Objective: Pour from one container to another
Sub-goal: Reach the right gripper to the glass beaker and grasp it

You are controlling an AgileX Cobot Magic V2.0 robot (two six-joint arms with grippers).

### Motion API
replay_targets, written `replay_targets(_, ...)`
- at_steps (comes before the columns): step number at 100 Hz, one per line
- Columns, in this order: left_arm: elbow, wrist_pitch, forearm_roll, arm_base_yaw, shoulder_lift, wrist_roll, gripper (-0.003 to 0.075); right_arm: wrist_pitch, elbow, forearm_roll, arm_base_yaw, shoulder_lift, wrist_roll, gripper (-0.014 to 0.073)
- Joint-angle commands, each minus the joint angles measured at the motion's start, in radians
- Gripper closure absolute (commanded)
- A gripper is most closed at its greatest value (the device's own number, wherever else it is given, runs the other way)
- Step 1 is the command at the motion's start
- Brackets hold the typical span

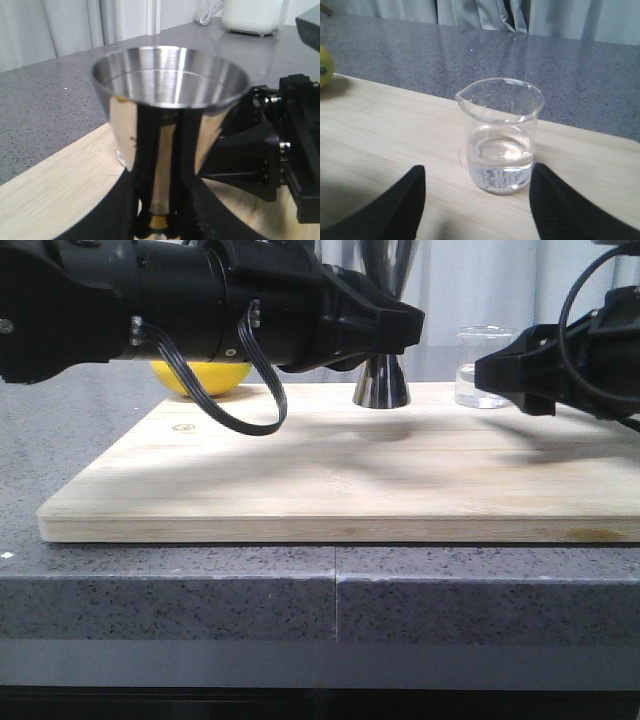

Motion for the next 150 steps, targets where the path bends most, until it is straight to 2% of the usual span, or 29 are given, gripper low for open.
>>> replay_targets(1,-0.022,-0.082,-0.02,-0.008,-0.058,-0.014,0.0741,-0.116,-0.026,-0.001,-0.001,-0.005,-0.006,0.0181)
replay_targets(41,-0.022,-0.082,0.002,-0.008,-0.058,-0.04,0.0741,-0.097,-0.102,-0.001,-0.003,0.018,-0.006,0.0179)
replay_targets(61,-0.022,-0.086,0.009,-0.008,-0.058,-0.041,0.0741,-0.073,-0.126,-0.001,-0.003,0.018,-0.006,0.0113)
replay_targets(97,-0.022,-0.112,0.03,-0.008,-0.058,-0.058,0.0741,-0.062,-0.126,-0.001,-0.005,0.02,-0.006,0.0113)
replay_targets(150,-0.022,-0.112,0.047,-0.008,-0.058,-0.065,0.0741,-0.102,-0.186,0.005,-0.005,0.128,-0.006,0.0113)
